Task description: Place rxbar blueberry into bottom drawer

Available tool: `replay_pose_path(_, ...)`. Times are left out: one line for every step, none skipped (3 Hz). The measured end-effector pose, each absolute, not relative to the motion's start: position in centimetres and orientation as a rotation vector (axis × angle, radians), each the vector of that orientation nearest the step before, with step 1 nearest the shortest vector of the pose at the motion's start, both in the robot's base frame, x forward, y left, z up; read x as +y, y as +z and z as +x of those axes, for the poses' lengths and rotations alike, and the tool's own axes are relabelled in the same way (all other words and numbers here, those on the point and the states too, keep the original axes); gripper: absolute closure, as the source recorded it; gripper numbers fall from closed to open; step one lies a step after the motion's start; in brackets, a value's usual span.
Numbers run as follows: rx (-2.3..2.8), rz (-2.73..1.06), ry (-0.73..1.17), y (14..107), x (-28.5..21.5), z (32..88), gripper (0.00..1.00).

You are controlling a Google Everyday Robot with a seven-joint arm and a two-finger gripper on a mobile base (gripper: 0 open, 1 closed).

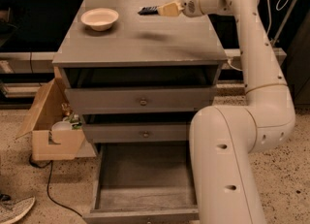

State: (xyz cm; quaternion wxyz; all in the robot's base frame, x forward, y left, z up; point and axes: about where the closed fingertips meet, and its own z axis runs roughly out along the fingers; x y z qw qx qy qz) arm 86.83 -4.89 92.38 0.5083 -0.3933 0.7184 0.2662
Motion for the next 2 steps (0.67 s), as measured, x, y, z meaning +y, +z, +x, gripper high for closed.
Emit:
replay_pose_path(1.694, -0.949, 0.622, 95.00, -5.51, 86.13, 1.00)
replay_pose_path(1.702, -0.958, 0.624, 94.72, -5.36, 86.02, 1.00)
